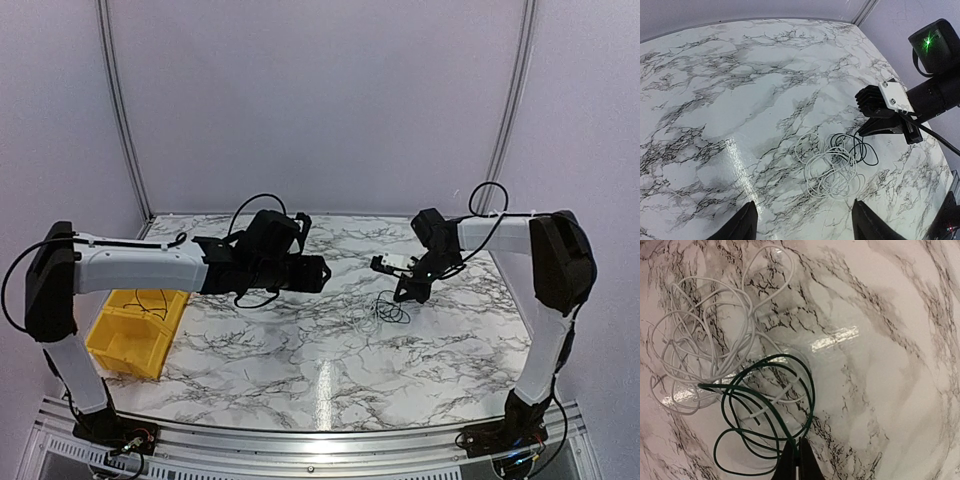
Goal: Untangle the cables
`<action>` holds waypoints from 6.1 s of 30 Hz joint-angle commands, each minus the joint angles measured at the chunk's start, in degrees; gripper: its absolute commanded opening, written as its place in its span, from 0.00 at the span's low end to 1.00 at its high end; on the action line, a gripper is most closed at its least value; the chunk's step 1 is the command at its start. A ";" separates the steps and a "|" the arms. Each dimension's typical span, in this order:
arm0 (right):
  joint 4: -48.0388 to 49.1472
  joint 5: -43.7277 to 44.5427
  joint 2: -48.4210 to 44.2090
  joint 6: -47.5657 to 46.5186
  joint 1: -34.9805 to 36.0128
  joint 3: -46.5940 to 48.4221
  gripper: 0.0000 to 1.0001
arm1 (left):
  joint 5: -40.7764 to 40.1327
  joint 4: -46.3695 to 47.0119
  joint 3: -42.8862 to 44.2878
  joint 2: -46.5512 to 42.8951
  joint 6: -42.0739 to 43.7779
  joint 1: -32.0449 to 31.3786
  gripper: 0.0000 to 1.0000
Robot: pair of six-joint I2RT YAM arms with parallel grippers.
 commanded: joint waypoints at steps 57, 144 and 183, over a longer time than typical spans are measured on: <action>-2.07 -6.71 -23.67 30.30 1.04 49.58 0.00 | 7.41 26.23 19.55 25.33 -8.18 -3.85 0.51; 8.27 -15.35 -28.76 46.86 2.02 24.96 0.00 | -2.62 23.43 17.49 14.50 3.51 -4.32 0.49; 7.60 -16.08 -29.20 47.28 0.45 22.07 0.00 | 0.63 20.56 20.87 7.95 37.59 -4.17 0.12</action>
